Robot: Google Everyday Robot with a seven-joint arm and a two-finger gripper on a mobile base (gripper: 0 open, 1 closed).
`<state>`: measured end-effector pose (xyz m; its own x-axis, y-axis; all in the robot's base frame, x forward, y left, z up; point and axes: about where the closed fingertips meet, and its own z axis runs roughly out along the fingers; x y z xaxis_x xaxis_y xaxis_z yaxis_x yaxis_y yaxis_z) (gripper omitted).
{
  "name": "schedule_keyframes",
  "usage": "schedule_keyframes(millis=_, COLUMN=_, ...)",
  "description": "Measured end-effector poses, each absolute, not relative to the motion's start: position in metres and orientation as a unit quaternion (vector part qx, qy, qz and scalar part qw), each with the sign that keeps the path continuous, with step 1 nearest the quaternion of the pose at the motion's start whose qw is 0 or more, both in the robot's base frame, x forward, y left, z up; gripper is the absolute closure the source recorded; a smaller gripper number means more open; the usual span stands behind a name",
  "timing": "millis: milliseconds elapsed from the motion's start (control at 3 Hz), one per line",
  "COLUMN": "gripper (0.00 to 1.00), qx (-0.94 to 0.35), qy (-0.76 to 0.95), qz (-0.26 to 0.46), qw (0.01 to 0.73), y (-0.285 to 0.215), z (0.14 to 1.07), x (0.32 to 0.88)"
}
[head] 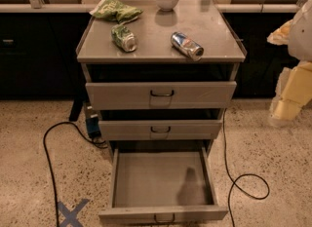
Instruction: Place redbull can into bottom drawer
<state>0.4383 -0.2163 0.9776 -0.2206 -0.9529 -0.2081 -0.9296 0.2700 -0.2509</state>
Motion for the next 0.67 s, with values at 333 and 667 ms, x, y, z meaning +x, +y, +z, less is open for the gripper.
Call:
schedule_keyframes(millis=333, gripper=0.00, qx=-0.603, qy=0.780, qz=-0.036, qw=0.161, y=-0.216, z=0.978, x=0.438)
schedule_keyframes(millis=667, gripper=0.00, qx=-0.631, qy=0.758, qz=-0.036, qw=0.161, y=-0.203, z=0.970, x=0.466)
